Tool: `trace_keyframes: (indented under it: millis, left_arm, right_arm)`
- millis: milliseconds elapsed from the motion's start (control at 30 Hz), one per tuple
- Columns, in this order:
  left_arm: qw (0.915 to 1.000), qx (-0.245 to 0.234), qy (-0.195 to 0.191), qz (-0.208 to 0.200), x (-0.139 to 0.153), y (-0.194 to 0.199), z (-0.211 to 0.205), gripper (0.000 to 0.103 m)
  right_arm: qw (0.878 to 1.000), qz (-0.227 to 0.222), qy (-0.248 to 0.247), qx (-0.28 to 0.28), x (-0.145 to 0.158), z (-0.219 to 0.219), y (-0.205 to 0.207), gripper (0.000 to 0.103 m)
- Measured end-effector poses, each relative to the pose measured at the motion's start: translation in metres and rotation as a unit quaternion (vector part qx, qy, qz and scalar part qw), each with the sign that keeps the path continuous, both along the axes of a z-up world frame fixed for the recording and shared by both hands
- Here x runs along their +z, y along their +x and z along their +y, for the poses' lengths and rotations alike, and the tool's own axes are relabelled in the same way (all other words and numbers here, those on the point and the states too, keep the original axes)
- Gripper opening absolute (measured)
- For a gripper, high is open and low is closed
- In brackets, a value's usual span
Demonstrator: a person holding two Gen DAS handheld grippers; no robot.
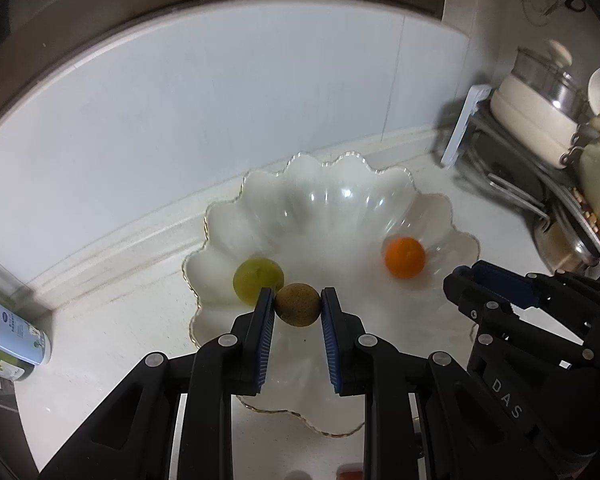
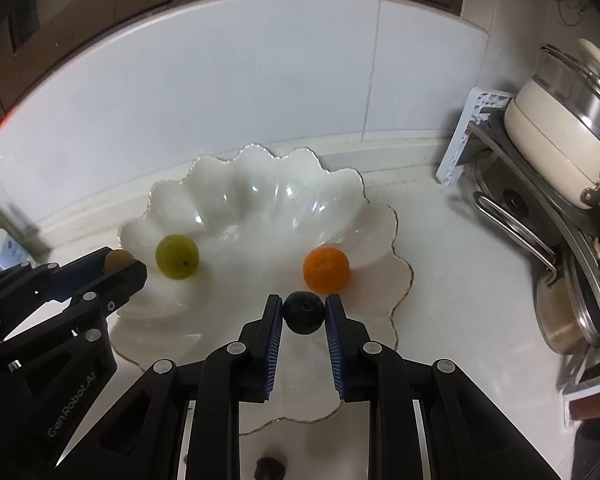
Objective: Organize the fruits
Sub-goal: 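Carry the yellow plum with the left gripper while the right gripper carries the dark plum over the bowl, then open the left gripper dropping the yellow plum while the right gripper releases the dark plum into the bowl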
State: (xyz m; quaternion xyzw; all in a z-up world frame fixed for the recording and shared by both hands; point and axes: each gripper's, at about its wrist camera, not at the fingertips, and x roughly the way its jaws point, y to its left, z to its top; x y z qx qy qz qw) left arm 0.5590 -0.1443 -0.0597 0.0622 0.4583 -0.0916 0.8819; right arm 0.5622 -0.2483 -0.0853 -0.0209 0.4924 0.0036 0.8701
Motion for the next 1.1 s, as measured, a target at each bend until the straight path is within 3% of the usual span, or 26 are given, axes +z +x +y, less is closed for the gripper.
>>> trace_keyframes:
  millis: [733, 1000, 1100]
  left_arm:
    - [0.9948, 0.005, 0.016, 0.1, -0.059, 0.038, -0.005, 0.024]
    - [0.994, 0.01, 0.027, 0.105, -0.065, 0.04, -0.006, 0.024]
    - [0.9938, 0.008, 0.029, 0.107, -0.066, 0.04, -0.007, 0.029]
  right_arm:
    - [0.997, 0.078, -0.011, 0.0, -0.054, -0.003, 0.03, 0.023]
    - [0.996, 0.088, -0.011, 0.002, -0.06, -0.004, 0.033, 0.023]
    - [0.996, 0.09, -0.01, 0.0, -0.061, -0.005, 0.033, 0.024]
